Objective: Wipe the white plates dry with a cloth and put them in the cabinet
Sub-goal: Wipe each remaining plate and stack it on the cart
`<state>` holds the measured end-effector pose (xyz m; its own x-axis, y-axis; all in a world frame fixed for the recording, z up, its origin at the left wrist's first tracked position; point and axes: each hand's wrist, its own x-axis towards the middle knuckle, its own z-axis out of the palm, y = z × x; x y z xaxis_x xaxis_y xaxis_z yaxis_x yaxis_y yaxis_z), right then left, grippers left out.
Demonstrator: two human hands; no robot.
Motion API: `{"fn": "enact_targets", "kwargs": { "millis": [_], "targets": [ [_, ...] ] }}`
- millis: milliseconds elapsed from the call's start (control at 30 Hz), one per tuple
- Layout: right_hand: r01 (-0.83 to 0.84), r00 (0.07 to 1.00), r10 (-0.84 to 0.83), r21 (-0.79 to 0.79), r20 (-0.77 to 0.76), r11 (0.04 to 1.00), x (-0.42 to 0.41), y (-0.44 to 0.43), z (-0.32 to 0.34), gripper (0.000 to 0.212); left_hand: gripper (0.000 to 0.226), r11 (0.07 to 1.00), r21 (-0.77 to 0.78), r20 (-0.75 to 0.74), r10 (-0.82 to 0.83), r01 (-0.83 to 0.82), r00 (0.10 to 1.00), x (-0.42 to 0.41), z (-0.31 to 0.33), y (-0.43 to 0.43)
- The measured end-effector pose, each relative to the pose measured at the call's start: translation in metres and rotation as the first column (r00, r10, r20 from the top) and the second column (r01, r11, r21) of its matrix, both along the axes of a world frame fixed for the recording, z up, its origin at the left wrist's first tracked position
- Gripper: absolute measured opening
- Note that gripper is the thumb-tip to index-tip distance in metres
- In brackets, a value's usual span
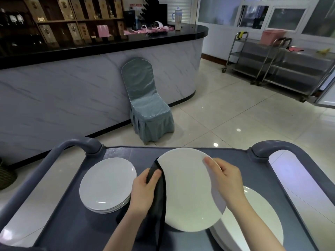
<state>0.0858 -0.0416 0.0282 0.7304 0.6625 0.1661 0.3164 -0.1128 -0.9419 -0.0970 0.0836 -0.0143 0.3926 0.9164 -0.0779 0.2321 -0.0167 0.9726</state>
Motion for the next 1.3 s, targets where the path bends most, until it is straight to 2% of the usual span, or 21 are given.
{"fn": "enact_targets", "kwargs": {
  "millis": [133, 233, 300, 333, 400, 433, 467, 533, 567, 633, 733, 833, 867, 967, 1067, 1133, 1200, 1233, 1300],
  "targets": [
    [-0.103, 0.995, 0.103, -0.02, 0.013, 0.994, -0.003, 0.002, -0.001, 0.046, 0.02, 0.984, 0.131, -0.012, -0.117, 0.118, 0.993, -0.004, 0.017, 0.013],
    [-0.277, 0.953, 0.287, -0.11, 0.099, 0.955, -0.011, 0.011, 0.003, 0.042, 0.018, 0.896, 0.268, -0.137, -0.33, 0.355, 0.934, 0.005, 0.034, 0.021],
    [-0.315, 0.936, 0.33, -0.128, 0.124, 0.94, -0.015, 0.015, 0.003, 0.044, 0.02, 0.841, 0.307, -0.213, -0.396, 0.446, 0.893, 0.011, 0.04, 0.022],
    [-0.3, 0.942, 0.312, -0.111, 0.124, 0.948, -0.015, 0.016, 0.004, 0.044, 0.021, 0.85, 0.317, -0.219, -0.366, 0.421, 0.904, 0.012, 0.041, 0.023],
    [-0.207, 0.972, 0.212, -0.059, 0.098, 0.977, -0.01, 0.016, 0.008, 0.044, 0.022, 0.913, 0.316, -0.157, -0.217, 0.257, 0.964, 0.009, 0.037, 0.026],
    [-0.123, 0.991, 0.124, -0.017, 0.052, 0.992, -0.009, 0.016, 0.009, 0.046, 0.02, 0.954, 0.265, -0.083, -0.12, 0.138, 0.989, 0.006, 0.033, 0.024],
    [-0.017, 0.999, 0.018, 0.044, -0.033, 0.999, -0.01, 0.017, 0.008, 0.049, 0.017, 0.99, 0.143, 0.02, -0.016, 0.013, 1.0, 0.005, 0.026, 0.02],
    [0.242, 0.942, -0.18, 0.198, -0.284, 0.95, -0.023, 0.023, 0.007, 0.056, 0.017, 0.974, -0.179, 0.21, 0.178, -0.141, 0.961, 0.011, 0.015, 0.003],
    [0.354, 0.884, -0.24, 0.238, -0.401, 0.904, -0.031, 0.026, 0.005, 0.058, 0.019, 0.944, -0.269, 0.244, 0.259, -0.192, 0.934, 0.017, 0.011, -0.005],
    [0.452, 0.807, -0.289, 0.222, -0.515, 0.864, -0.041, 0.028, -0.003, 0.06, 0.02, 0.909, -0.311, 0.256, 0.361, -0.277, 0.897, 0.025, 0.006, -0.013],
    [0.305, 0.862, -0.231, 0.098, -0.452, 0.947, -0.035, 0.021, -0.019, 0.046, 0.019, 0.915, -0.254, 0.227, 0.372, -0.314, 0.9, 0.021, 0.007, -0.003],
    [0.082, 0.932, -0.031, 0.128, -0.36, 0.988, -0.012, 0.015, -0.008, 0.013, 0.026, 0.962, -0.103, 0.155, 0.267, -0.253, 0.951, 0.009, 0.012, 0.008],
    [0.013, 0.953, 0.025, 0.124, -0.301, 0.992, -0.002, 0.015, 0.001, 0.008, 0.028, 0.978, -0.028, 0.114, 0.21, -0.208, 0.971, 0.005, 0.015, 0.011],
    [-0.242, 0.97, 0.239, -0.082, -0.043, 0.967, 0.015, 0.017, 0.027, 0.009, 0.026, 0.989, 0.146, 0.013, -0.031, 0.029, 0.999, 0.0, 0.03, 0.019],
    [-0.423, 0.885, 0.458, -0.258, 0.09, 0.869, 0.008, 0.02, 0.034, 0.02, 0.021, 0.935, 0.238, -0.081, -0.251, 0.263, 0.965, 0.006, 0.041, 0.019],
    [-0.418, 0.87, 0.469, -0.28, 0.15, 0.864, 0.005, 0.019, 0.033, 0.028, 0.021, 0.921, 0.24, -0.09, -0.295, 0.308, 0.951, 0.008, 0.041, 0.017],
    [-0.334, 0.915, 0.369, -0.207, 0.164, 0.92, 0.008, 0.017, 0.032, 0.029, 0.016, 0.94, 0.232, -0.059, -0.244, 0.251, 0.968, 0.006, 0.034, 0.014],
    [-0.265, 0.948, 0.284, -0.14, 0.141, 0.954, 0.009, 0.016, 0.03, 0.031, 0.016, 0.962, 0.203, -0.025, -0.181, 0.182, 0.983, 0.004, 0.028, 0.012],
    [-0.097, 0.995, 0.098, 0.012, -0.004, 0.995, 0.008, 0.014, 0.023, 0.036, 0.018, 0.998, 0.057, 0.058, -0.036, 0.033, 0.998, 0.001, 0.017, 0.008]
  ]
}}
